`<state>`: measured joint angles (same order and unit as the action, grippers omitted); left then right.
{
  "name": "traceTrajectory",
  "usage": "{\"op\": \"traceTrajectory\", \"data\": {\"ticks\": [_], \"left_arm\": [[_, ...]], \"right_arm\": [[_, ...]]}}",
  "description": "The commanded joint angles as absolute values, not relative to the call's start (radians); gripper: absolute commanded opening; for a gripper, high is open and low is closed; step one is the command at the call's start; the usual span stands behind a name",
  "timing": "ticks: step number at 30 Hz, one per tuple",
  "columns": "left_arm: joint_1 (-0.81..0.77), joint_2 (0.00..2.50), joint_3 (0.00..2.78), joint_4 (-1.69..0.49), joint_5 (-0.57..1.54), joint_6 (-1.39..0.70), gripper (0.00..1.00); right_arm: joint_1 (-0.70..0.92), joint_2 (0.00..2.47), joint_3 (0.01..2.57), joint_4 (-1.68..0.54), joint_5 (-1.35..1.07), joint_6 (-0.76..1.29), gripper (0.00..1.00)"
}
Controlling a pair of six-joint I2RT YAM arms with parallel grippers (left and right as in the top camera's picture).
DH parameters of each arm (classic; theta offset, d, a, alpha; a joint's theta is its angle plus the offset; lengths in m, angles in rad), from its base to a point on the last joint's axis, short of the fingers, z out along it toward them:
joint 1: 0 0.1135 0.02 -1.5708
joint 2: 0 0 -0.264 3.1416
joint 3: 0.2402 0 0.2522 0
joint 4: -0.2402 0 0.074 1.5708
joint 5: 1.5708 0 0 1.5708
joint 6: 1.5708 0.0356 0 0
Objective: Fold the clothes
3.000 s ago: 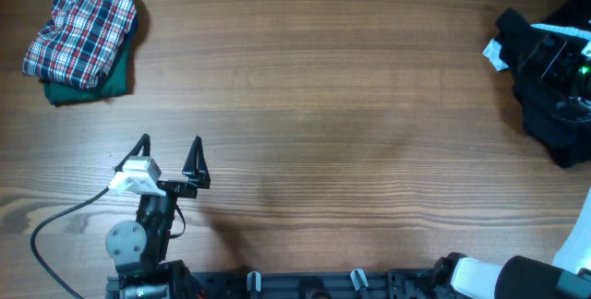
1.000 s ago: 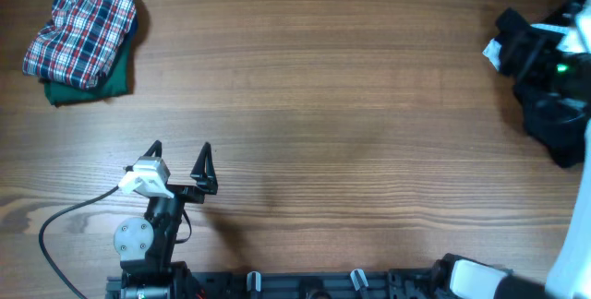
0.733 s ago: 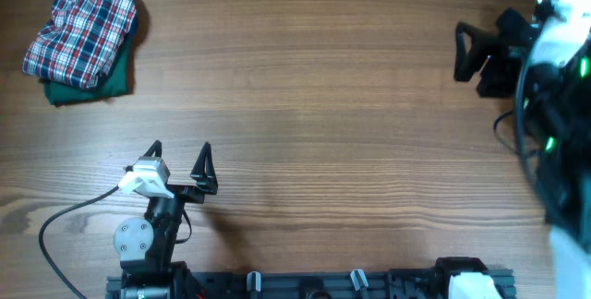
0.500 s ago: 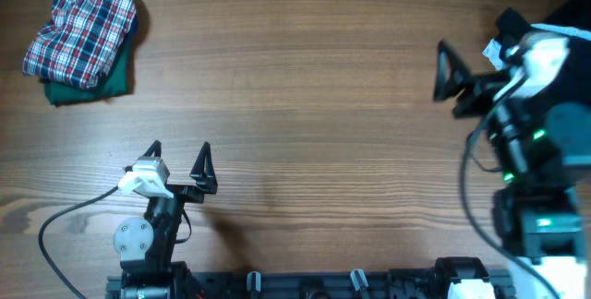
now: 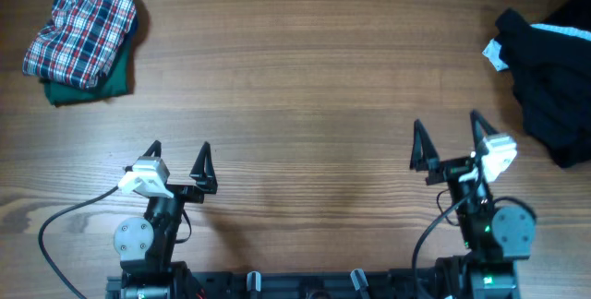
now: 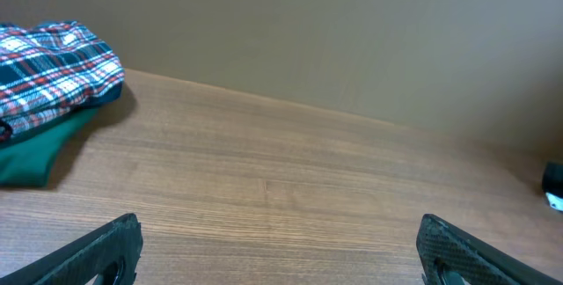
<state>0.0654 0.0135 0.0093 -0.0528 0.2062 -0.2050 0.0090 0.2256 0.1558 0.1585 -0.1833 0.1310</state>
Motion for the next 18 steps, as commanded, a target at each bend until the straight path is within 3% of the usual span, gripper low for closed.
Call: {"op": "traceTrajectory", "data": {"ticks": [1, 18], "left_arm": [[0.061, 0.003, 0.006, -0.058, 0.200, -0.218, 1.00], [0.061, 0.003, 0.006, -0.058, 0.200, -0.217, 1.00]], "right_arm": [[0.010, 0.126, 0.073, 0.168, -0.208, 0.165, 1.00], [-0.005, 0.003, 0.005, 0.016, -0.213, 0.114, 1.00]]}}
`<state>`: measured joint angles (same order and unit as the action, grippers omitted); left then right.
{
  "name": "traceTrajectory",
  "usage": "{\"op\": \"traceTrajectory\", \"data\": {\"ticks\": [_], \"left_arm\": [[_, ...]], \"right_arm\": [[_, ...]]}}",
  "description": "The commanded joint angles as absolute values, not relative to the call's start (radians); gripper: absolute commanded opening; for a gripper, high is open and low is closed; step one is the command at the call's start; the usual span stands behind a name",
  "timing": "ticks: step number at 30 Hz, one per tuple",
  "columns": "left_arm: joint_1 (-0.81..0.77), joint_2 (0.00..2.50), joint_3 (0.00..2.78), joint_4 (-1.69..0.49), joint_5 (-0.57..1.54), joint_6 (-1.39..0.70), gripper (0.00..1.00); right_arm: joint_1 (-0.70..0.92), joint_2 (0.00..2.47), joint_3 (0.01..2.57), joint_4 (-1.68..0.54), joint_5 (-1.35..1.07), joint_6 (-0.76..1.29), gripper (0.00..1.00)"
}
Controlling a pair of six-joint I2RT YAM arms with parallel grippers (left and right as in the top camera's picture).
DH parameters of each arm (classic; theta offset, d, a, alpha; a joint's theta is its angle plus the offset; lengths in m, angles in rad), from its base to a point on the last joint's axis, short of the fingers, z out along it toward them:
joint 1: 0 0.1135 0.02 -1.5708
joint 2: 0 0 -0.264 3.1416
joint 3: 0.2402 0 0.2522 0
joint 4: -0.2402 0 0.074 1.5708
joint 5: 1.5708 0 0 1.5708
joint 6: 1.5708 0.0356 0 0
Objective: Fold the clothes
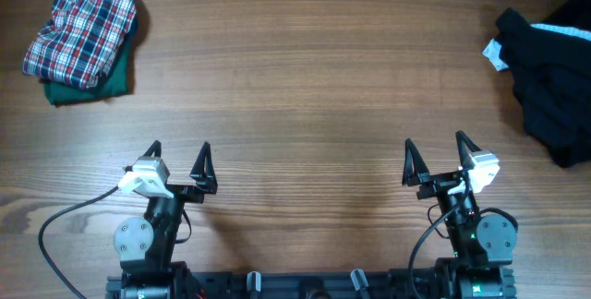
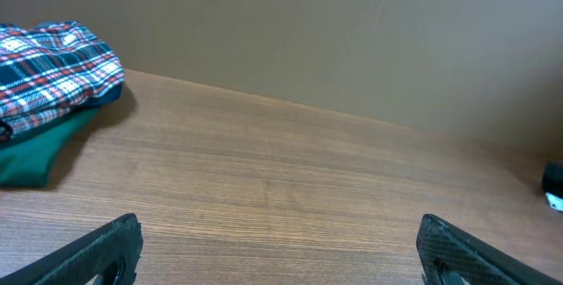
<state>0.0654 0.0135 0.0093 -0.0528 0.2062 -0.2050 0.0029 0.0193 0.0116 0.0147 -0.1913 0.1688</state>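
Observation:
A folded plaid garment (image 1: 81, 22) lies on a folded green one (image 1: 92, 85) at the far left corner; the left wrist view shows the plaid (image 2: 53, 69) and the green (image 2: 31, 153) at its left edge. A crumpled dark garment (image 1: 549, 87) with a white tag lies at the far right edge. My left gripper (image 1: 178, 148) stands open and holds nothing near the front left, over bare wood (image 2: 280, 223). At the front right, my right gripper (image 1: 434, 144) is open too, well short of the dark garment.
The wooden table (image 1: 295, 105) spans the view. The arm bases and a black cable (image 1: 55, 230) sit along the front edge. A plain wall runs behind the table's far edge in the left wrist view.
My right gripper has drawn back toward its base and a little left, away from the dark garment. The left arm and both piles of clothes are unchanged.

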Motion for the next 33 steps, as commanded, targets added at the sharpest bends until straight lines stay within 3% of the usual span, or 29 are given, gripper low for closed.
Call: {"op": "traceTrajectory", "data": {"ticks": [1, 6, 33], "left_arm": [[0.061, 0.003, 0.006, -0.058, 0.200, -0.218, 1.00], [0.061, 0.003, 0.006, -0.058, 0.200, -0.218, 1.00], [0.061, 0.003, 0.006, -0.058, 0.200, -0.218, 1.00]], "right_arm": [[-0.005, 0.003, 0.005, 0.016, -0.216, 0.086, 1.00], [-0.005, 0.003, 0.005, 0.015, -0.218, 0.002, 1.00], [-0.005, 0.005, 0.005, 0.017, -0.218, 0.002, 1.00]]}}
